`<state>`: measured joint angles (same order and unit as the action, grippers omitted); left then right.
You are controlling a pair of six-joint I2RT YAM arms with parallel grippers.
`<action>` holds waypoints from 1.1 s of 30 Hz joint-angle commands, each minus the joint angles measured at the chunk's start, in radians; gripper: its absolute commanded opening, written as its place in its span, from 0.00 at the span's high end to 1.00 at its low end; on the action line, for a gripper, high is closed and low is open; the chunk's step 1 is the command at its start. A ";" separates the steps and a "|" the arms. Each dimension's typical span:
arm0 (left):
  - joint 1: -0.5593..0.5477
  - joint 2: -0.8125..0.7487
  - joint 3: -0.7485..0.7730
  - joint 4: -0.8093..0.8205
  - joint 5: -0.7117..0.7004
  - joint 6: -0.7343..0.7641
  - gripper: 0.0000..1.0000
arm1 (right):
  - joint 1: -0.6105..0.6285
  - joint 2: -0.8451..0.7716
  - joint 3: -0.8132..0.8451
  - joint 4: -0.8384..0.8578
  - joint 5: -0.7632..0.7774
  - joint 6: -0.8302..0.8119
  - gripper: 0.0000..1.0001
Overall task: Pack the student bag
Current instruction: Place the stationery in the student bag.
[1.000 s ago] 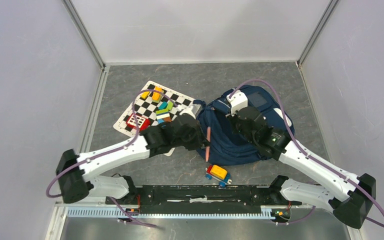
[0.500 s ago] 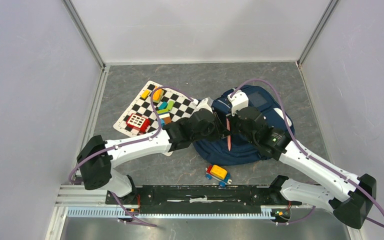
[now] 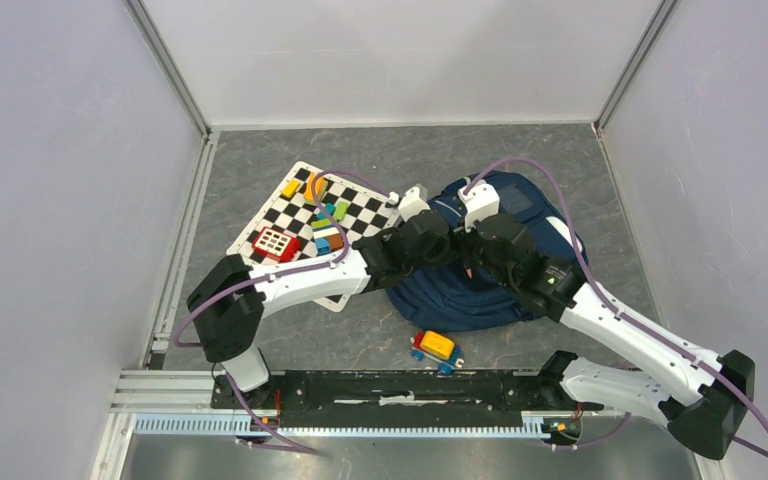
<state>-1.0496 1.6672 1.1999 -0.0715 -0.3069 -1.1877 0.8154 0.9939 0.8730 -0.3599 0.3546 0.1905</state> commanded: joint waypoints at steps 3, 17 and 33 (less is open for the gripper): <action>0.013 0.032 0.059 0.055 -0.064 -0.051 0.85 | 0.008 -0.052 0.031 0.145 -0.020 0.025 1.00; 0.011 -0.091 -0.017 0.027 -0.095 0.077 0.25 | 0.008 -0.062 0.025 0.153 -0.009 0.021 1.00; 0.267 -0.576 -0.353 -0.418 -0.215 0.247 0.00 | 0.009 -0.058 0.009 0.159 0.010 0.010 1.00</action>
<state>-0.9119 1.1790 0.9146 -0.3099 -0.4931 -0.9779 0.8124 0.9668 0.8619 -0.3519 0.3748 0.1867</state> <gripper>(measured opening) 0.993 0.029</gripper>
